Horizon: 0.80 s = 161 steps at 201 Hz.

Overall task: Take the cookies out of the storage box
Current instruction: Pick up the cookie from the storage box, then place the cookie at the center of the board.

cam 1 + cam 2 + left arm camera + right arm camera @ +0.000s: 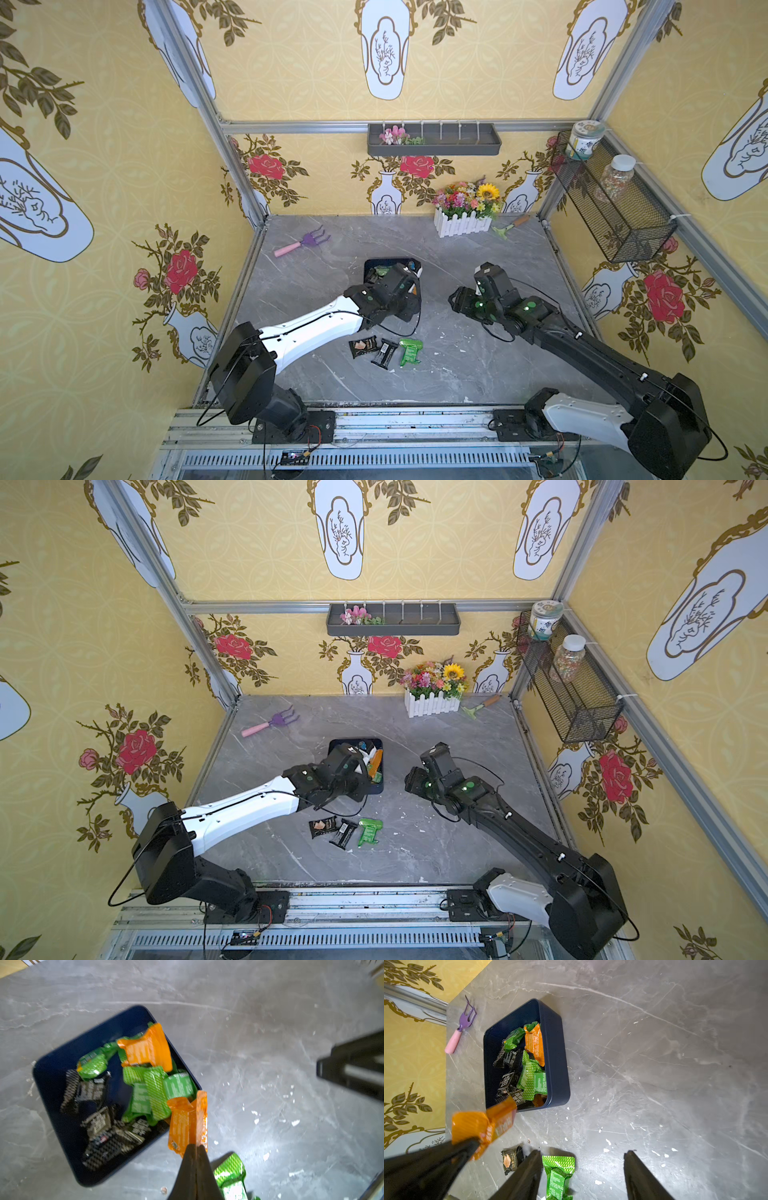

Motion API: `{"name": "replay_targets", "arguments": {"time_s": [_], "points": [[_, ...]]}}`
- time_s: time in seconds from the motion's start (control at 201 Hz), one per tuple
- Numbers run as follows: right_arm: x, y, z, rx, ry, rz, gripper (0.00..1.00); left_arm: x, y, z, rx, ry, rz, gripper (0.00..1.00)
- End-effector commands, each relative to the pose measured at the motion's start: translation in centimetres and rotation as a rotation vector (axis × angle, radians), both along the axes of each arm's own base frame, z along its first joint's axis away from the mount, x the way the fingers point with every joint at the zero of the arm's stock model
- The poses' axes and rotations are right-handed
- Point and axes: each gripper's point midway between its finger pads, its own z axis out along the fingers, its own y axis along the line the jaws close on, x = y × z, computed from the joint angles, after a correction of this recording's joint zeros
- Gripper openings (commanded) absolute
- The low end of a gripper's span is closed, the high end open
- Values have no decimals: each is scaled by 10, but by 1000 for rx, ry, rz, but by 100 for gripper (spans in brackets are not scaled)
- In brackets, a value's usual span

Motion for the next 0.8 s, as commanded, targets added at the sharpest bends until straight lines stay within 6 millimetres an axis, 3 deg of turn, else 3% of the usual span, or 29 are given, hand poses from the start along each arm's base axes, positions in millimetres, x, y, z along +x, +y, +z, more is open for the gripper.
{"name": "replay_targets", "arguments": {"time_s": [0.0, 0.229, 0.378, 0.617, 0.752, 0.797], "points": [[-4, -23, -4, -56, 1, -92, 67, -13, -11, -4, 2, -55, -26, 0], [-13, -47, -3, -69, -12, -178, 67, -43, -46, -25, 4, -65, -190, 0], [-15, -49, -3, -65, -8, -183, 67, -30, -47, -53, 118, -87, -179, 0], [-17, -53, 3, -78, -15, -184, 68, -17, -56, -66, 208, -138, -218, 0], [-17, -55, 4, -83, -18, -190, 68, -30, -64, -70, 155, -100, -271, 34], [-16, -54, 5, -82, -22, -188, 68, -34, -66, -66, 118, -95, -285, 41]]}}
